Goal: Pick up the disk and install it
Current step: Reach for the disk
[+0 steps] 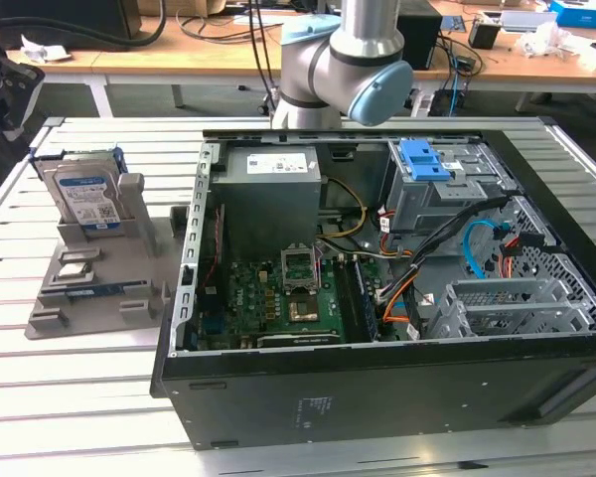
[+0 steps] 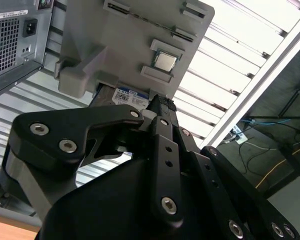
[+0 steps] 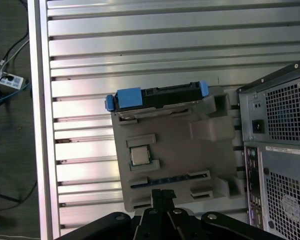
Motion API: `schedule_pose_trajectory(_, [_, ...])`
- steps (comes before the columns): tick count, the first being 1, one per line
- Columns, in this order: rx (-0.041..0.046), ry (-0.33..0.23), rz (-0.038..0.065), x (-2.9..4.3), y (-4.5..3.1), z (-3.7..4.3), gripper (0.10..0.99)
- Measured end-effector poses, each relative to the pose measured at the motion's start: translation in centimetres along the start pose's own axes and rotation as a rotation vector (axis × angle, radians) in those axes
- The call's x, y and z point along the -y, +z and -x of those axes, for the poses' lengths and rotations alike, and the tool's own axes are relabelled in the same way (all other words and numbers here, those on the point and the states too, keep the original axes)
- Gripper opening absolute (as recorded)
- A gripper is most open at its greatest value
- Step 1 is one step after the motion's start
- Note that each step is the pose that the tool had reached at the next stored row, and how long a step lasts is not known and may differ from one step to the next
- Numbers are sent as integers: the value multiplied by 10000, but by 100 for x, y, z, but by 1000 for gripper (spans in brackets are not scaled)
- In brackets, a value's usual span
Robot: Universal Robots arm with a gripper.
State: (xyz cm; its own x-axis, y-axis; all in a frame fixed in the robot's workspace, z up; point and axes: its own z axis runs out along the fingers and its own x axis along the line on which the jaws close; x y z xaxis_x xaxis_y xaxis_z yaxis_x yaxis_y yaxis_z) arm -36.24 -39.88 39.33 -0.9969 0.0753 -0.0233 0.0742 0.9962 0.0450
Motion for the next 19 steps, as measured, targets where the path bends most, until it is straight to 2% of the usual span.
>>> schedule_pose_trajectory(19, [1,-1,1,29,-10,-385,106])
